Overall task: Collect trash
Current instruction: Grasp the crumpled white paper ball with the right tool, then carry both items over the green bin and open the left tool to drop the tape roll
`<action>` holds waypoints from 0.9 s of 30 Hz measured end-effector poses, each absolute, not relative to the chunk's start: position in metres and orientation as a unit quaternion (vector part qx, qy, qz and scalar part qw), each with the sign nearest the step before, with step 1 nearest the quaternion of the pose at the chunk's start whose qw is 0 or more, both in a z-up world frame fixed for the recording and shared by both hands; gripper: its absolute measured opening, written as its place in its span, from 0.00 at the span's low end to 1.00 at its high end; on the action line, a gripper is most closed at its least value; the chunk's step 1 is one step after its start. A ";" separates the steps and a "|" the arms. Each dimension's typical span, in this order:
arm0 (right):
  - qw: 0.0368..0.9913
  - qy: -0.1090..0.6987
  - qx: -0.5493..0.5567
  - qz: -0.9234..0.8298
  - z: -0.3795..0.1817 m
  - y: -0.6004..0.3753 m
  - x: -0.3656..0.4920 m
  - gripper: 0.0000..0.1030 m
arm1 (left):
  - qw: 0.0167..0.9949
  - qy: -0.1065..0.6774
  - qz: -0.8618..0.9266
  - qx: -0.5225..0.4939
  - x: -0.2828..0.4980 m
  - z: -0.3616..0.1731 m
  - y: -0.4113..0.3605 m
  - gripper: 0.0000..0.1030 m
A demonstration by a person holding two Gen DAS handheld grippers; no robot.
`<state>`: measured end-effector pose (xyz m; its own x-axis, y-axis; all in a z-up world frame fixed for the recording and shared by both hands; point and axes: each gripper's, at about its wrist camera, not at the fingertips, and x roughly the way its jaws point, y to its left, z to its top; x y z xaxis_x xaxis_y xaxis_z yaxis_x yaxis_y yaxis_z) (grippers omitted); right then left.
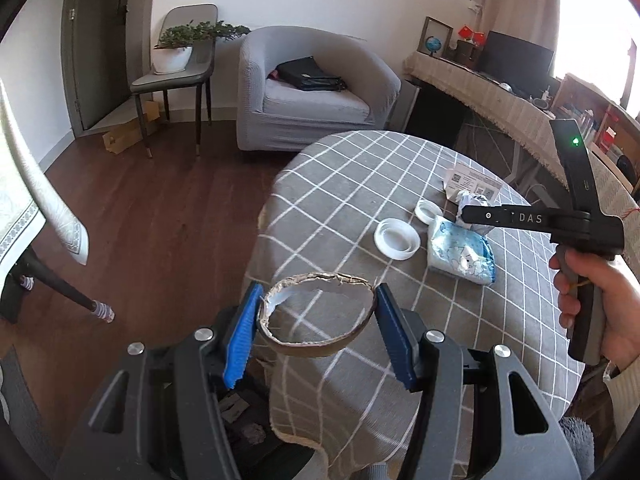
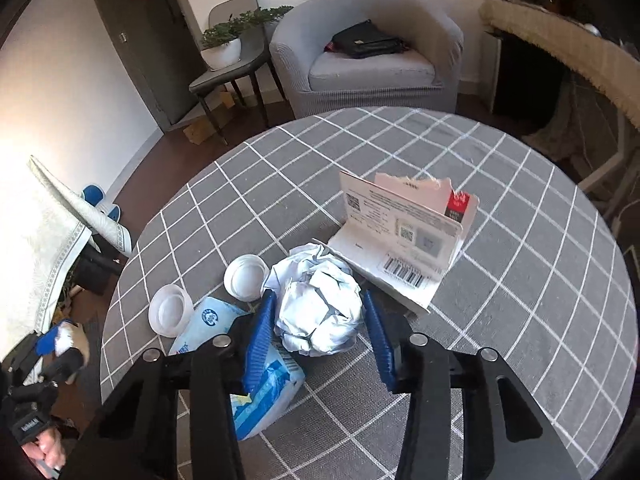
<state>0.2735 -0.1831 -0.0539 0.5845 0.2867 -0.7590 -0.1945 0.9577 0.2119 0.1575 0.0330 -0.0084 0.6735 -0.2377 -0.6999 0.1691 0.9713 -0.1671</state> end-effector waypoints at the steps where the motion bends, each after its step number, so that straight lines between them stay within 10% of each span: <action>1: 0.889 0.434 0.051 0.138 -0.052 -0.181 0.273 0.43 | 0.914 0.388 -0.109 -0.045 0.157 -0.007 0.037 0.58; 27: 0.865 0.419 -0.019 0.274 -0.013 -0.032 0.175 0.44 | 0.906 0.413 -0.009 -0.091 0.064 -0.012 0.142 0.58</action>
